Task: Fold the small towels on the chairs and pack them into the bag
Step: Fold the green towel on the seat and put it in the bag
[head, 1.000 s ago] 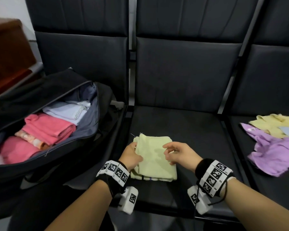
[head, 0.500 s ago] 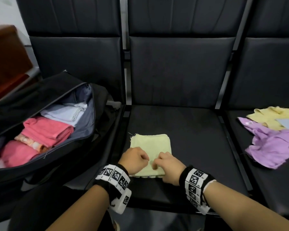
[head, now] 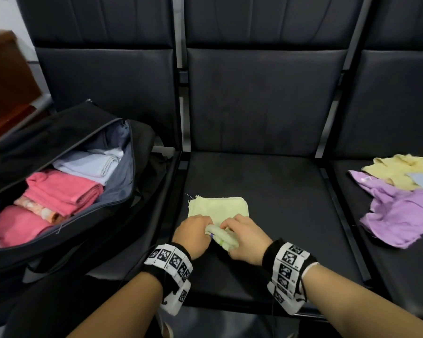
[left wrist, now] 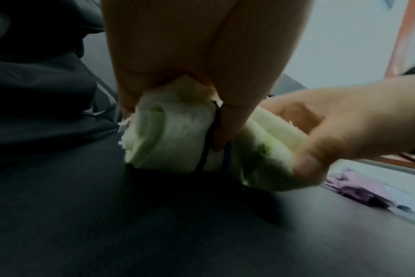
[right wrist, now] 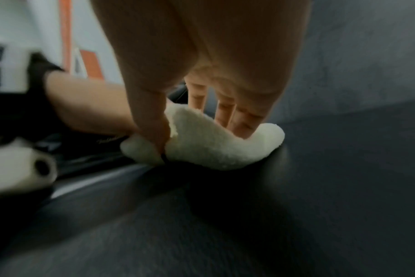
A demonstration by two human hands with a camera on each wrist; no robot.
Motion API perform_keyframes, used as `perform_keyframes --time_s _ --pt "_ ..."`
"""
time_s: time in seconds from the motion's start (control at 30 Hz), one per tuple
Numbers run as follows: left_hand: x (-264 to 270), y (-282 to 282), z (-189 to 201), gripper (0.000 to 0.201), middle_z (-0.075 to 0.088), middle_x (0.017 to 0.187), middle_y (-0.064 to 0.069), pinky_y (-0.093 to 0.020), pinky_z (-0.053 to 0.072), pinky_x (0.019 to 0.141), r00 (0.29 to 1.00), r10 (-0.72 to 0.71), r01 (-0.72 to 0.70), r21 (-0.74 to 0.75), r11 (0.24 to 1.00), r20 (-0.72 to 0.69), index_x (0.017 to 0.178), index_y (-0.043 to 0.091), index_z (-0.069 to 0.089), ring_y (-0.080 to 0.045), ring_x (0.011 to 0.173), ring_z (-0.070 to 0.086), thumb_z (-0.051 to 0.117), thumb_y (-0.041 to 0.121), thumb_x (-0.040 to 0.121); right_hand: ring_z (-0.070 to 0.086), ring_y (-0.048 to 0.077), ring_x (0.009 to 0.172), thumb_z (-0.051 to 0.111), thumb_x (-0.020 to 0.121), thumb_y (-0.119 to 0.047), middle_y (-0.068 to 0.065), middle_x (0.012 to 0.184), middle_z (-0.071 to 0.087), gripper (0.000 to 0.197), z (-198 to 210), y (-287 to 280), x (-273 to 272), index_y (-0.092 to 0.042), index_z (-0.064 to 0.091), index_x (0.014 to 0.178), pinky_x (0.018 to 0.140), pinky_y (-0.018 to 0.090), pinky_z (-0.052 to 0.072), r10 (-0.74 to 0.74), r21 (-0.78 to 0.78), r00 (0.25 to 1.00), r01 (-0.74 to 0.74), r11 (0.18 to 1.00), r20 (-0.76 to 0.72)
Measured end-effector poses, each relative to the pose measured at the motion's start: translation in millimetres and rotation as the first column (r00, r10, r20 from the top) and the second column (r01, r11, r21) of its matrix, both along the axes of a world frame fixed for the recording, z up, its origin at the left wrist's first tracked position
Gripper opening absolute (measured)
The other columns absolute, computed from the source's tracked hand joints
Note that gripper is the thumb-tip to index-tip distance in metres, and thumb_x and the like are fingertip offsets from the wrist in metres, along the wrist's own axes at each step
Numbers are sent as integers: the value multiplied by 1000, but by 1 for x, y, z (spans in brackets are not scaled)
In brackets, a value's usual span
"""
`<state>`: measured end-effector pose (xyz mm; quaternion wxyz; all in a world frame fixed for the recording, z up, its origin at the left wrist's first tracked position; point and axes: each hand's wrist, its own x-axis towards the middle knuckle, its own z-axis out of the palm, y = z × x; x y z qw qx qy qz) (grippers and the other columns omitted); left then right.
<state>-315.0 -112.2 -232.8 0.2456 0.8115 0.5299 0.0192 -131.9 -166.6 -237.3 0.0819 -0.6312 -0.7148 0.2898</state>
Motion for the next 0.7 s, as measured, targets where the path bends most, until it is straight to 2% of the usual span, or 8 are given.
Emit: perform_keyframes --time_s 0.07,0.13,0.23,0.33,0.4,0.5,0.63,0.7 --pt "-3 3 0 14 67 86 6 -39 55 77 999 3 -2 -27 1000 45 85 27 63 -21 85 63 53 18 83 46 17 105 68 74 -23 -7 114 50 50 -6 1 -1 -30 51 121 91 31 44 53 57 993 -59 997 108" --pt "-7 4 -2 9 67 85 8 -37 50 85 997 -7 7 7 1000 75 84 27 63 -18 93 59 58 20 83 53 20 102 63 77 -18 -5 109 56 36 -8 6 3 -26 55 112 87 33 47 -14 89 996 6 996 90" --pt "-14 8 -2 11 65 88 9 -33 43 91 997 5 -7 21 1000 80 89 27 65 -13 99 54 67 24 78 62 15 85 60 80 -21 -7 92 65 16 -4 14 12 -29 60 94 71 29 51 -233 23 968 236 972 -99" --pt "-21 17 4 16 68 82 4 -33 52 76 966 124 -89 -156 984 228 84 23 66 -12 80 62 71 15 72 60 8 85 66 79 -27 -9 89 65 14 -2 21 25 -33 58 88 61 18 42 -377 -32 888 382 924 -262" --pt "-23 22 7 13 69 75 2 -32 53 66 914 210 -126 -248 961 347 80 18 66 -9 68 61 68 13 69 59 4 88 72 79 -29 -10 93 65 19 -1 25 33 -33 58 92 63 16 40 -439 -57 831 448 892 -340" --pt "-22 25 5 9 65 64 9 -20 48 55 845 324 -175 -353 919 425 74 20 65 -3 60 60 69 12 73 62 8 89 79 79 -29 -9 94 65 26 -4 29 40 -31 59 95 68 18 42 -493 -90 762 505 858 -420" --pt "-19 25 -8 5 68 76 2 -28 52 67 803 420 -274 -364 890 424 79 16 68 -11 70 64 72 16 82 61 10 83 80 78 -36 -9 84 60 41 -16 29 45 -26 60 113 65 17 41 -571 -119 736 572 812 -364" --pt "-17 24 -14 9 70 82 -3 -34 54 75 790 437 -304 -344 888 430 84 12 69 -18 77 66 71 21 85 60 11 89 77 80 -43 -9 87 58 58 -21 29 47 -22 55 130 75 20 41 -588 -155 754 569 808 -295"
